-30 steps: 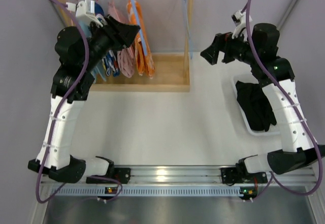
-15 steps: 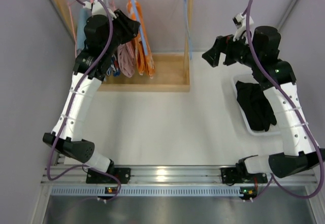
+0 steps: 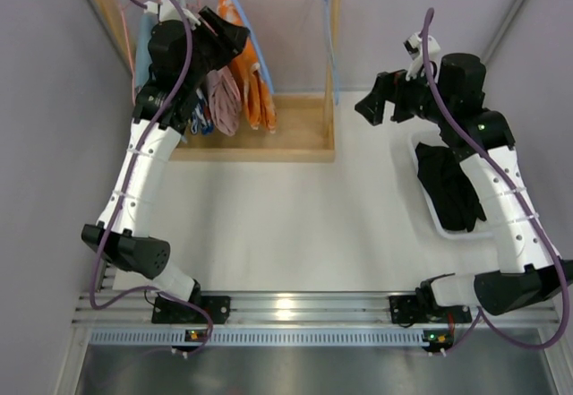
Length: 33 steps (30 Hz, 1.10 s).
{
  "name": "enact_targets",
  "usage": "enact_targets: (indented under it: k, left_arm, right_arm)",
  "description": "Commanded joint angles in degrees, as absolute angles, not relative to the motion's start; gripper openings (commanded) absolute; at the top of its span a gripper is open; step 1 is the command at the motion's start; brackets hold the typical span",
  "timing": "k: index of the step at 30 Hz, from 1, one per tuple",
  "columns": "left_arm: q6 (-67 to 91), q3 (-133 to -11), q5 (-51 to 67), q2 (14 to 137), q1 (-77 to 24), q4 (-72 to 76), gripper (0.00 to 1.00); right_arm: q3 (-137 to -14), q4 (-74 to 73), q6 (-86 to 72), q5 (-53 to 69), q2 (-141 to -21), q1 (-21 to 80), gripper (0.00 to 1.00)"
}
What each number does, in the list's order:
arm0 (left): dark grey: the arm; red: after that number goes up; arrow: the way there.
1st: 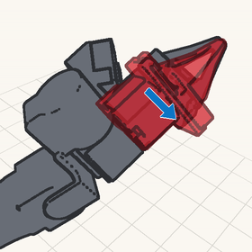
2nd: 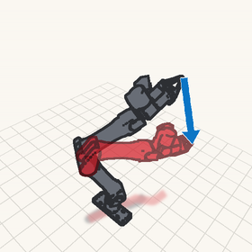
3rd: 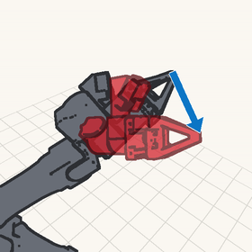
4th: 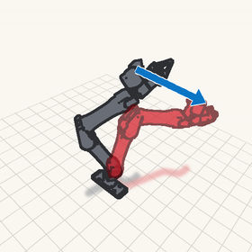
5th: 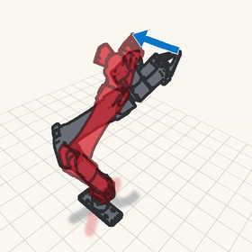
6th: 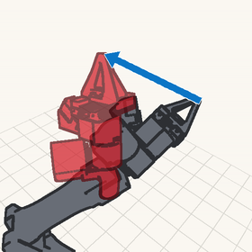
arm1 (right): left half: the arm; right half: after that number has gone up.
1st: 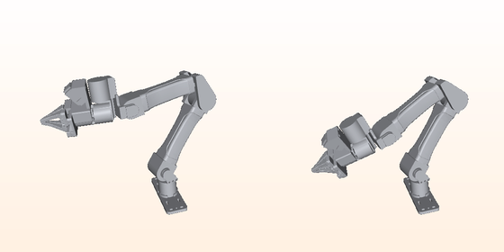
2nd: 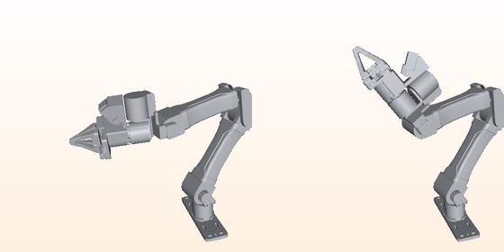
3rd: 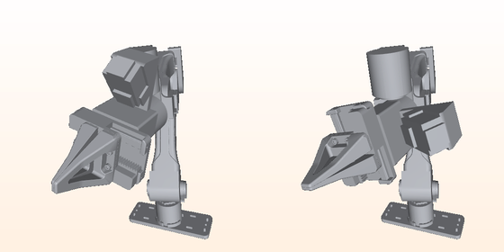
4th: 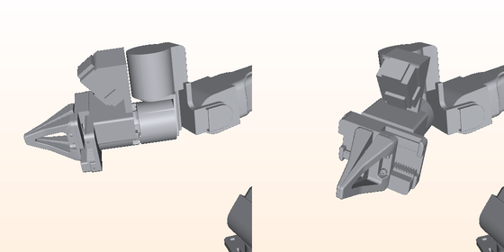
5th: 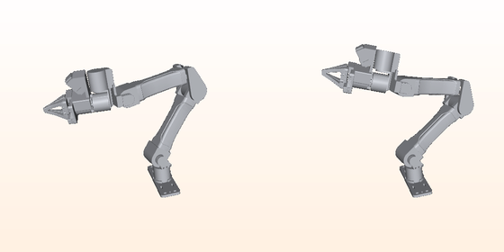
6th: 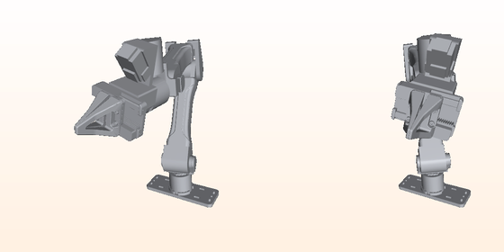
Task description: Remove the trousers from the hanger
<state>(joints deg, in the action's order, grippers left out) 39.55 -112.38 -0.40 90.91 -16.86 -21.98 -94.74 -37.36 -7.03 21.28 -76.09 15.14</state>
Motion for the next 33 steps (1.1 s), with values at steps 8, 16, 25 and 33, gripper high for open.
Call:
enact_targets:
  k: [8, 16, 25, 33]
  left_arm:
    - [45.8, -113.4, 3.5, 92.7, -15.8, -14.1, 0.58]
    - [44.7, -115.2, 0.6, 96.0, -16.1, -14.1, 0.53]
    - [47.7, -116.4, 3.9, 99.1, -16.2, -10.0, 0.31]
    - [51.7, -118.9, 7.0, 100.0, -15.9, -5.5, 0.00]
  right_arm:
    - [-93.0, -34.5, -6.2, 22.8, -73.7, 14.4, 1.00]
    - [-91.7, -33.6, -6.2, 22.8, -73.8, 14.4, 0.99]
    - [-89.7, -33.2, -6.2, 22.9, -73.0, 14.4, 0.99]
    - [-88.6, -32.6, -5.9, 23.0, -72.1, 14.3, 0.99]
